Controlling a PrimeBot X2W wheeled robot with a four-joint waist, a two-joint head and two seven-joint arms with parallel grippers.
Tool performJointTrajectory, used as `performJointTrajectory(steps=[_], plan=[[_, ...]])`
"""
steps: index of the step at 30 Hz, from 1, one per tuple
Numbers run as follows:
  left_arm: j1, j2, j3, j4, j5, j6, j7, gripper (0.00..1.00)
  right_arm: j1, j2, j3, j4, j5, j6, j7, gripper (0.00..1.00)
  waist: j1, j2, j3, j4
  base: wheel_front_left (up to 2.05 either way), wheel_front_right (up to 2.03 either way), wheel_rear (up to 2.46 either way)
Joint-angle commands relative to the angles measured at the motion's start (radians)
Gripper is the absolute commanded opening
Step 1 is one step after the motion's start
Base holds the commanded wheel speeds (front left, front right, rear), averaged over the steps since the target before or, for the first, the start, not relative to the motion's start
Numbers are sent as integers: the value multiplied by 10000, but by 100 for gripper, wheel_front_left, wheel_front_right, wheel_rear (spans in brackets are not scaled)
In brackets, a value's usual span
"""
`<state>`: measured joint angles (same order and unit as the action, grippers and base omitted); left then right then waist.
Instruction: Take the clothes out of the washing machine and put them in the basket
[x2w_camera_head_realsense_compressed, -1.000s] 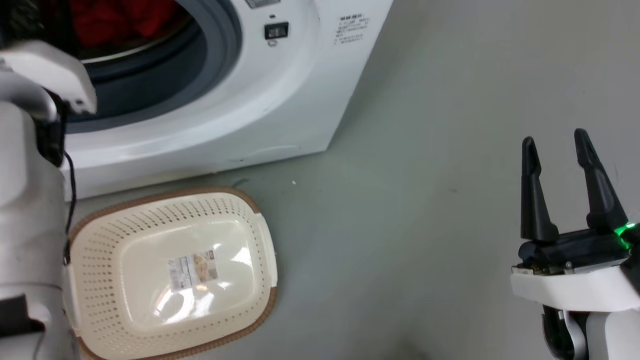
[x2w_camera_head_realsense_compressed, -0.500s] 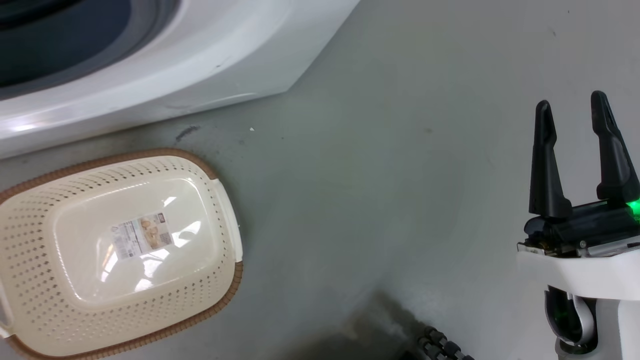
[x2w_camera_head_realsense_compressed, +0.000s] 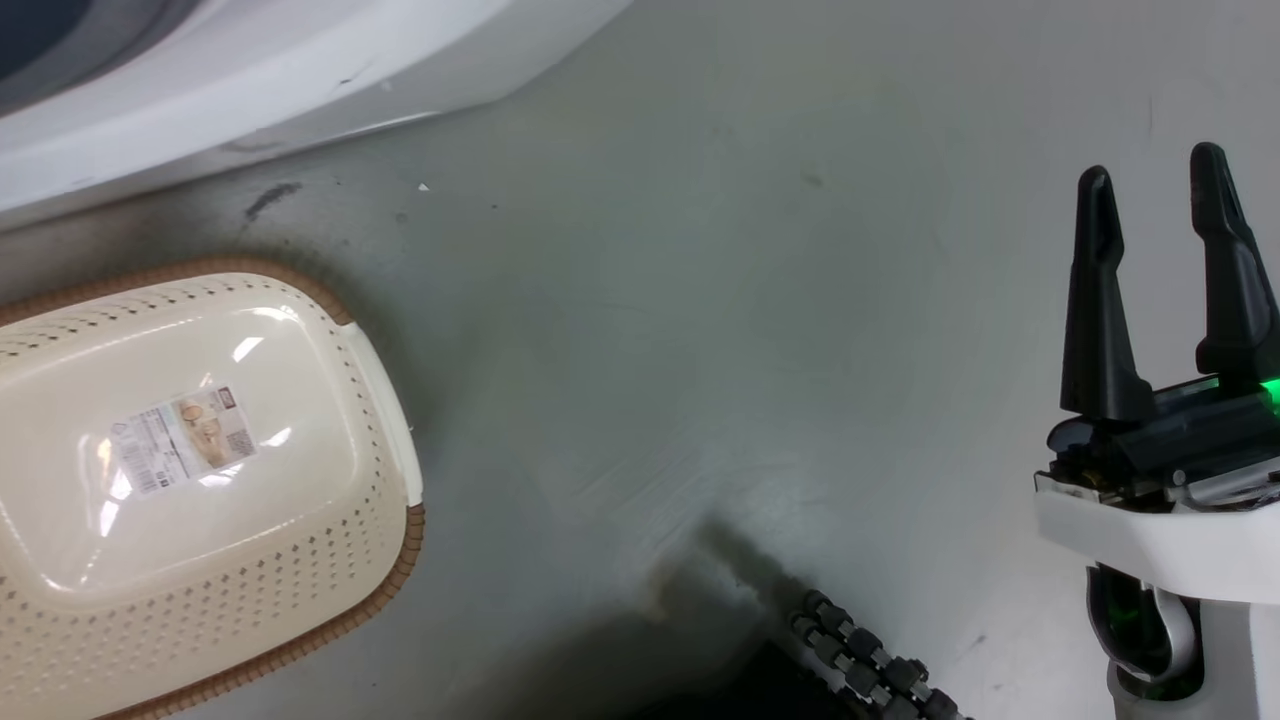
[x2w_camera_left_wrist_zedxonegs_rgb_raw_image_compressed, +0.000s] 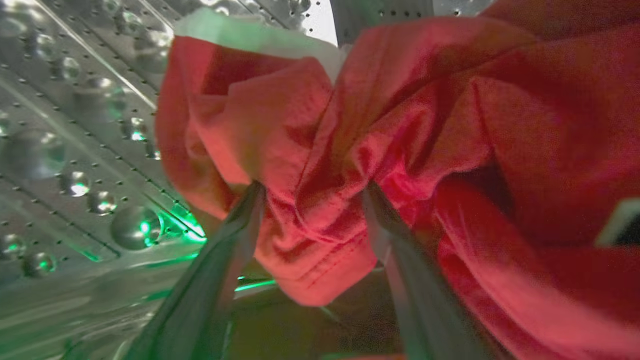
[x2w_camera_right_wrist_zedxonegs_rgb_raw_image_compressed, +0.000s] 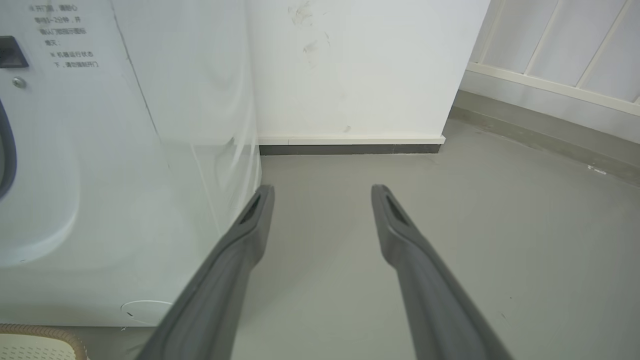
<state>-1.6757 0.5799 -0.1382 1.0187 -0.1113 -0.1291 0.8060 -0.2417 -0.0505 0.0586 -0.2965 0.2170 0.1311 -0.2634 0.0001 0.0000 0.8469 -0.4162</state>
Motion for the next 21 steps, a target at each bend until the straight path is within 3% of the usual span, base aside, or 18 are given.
performJointTrajectory(steps=[1, 13, 14, 15, 21], plan=[[-233, 47, -39, -79, -33, 8, 180, 100, -121, 5, -20, -100, 121, -7, -21, 100, -1, 0, 280, -184, 0, 0, 0], [-210, 407, -412, -257, 138, 96, 535, 100, -248, 5, -39, -167, 376, -7, -21, 100, -1, 0, 808, -379, 0, 0, 0], [-190, 437, -441, -258, 140, 92, 529, 63, -256, 5, -55, -161, 380, -7, -21, 100, -1, 0, 806, -374, 0, 0, 0], [-170, 483, -469, -261, 136, 82, 504, 0, -268, 5, -76, -155, 394, -7, -21, 100, -1, 0, 799, -368, 0, 0, 0], [-92, 586, -583, -405, -28, 38, 2, 0, -285, 5, -117, -124, 298, -7, -21, 100, -1, 0, 580, -281, 0, 0, 0]])
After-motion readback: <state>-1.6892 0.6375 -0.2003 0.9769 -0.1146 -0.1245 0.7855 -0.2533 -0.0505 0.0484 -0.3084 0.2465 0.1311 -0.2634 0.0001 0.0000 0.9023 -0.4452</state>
